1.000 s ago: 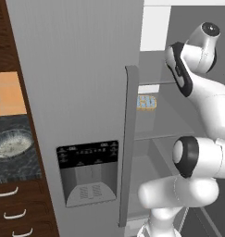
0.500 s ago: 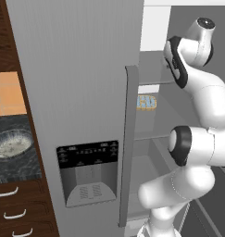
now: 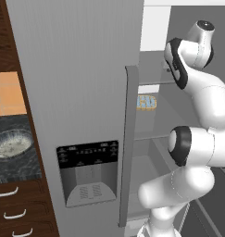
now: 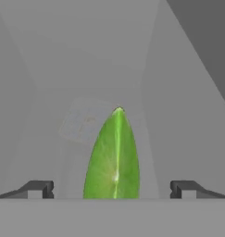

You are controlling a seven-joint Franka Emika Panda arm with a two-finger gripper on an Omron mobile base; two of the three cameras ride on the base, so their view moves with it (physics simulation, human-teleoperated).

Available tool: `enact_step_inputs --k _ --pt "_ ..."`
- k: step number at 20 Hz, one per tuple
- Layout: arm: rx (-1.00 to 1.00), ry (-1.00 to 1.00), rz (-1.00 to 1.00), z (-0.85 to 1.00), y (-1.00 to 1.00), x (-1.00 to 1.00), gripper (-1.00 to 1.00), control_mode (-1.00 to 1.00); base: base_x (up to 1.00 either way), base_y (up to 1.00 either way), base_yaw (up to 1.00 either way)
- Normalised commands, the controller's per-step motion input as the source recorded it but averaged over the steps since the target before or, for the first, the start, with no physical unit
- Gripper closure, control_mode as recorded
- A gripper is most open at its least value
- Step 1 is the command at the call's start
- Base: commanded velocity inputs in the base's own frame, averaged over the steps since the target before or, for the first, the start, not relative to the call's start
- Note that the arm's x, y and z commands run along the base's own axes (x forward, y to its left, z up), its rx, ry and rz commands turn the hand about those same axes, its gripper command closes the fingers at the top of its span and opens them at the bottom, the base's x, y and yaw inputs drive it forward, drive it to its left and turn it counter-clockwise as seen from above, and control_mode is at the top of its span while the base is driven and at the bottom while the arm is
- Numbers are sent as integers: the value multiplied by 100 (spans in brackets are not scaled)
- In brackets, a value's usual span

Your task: Grab a lemon wedge from the fridge and one ice cube from the ice bowl, and put them in the glass of lemonade.

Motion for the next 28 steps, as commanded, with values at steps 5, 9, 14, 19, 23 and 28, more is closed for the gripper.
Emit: enact_step_inputs --k 5,9,14,19,23,28 --pt "0 0 3 -30 3 4 -100 -100 0 0 0" --pt "0 1 1 -16 2 3 -100 -100 0 0 0" --pt "0 2 0 -11 1 0 100 -100 0 0 0" --pt "0 0 0 0 0 0 100 -100 0 0 0" --pt "0 0 1 0 4 -5 100 -100 0 0 0" --pt "-1 0 17 0 47 -75 100 -100 0 0 0"
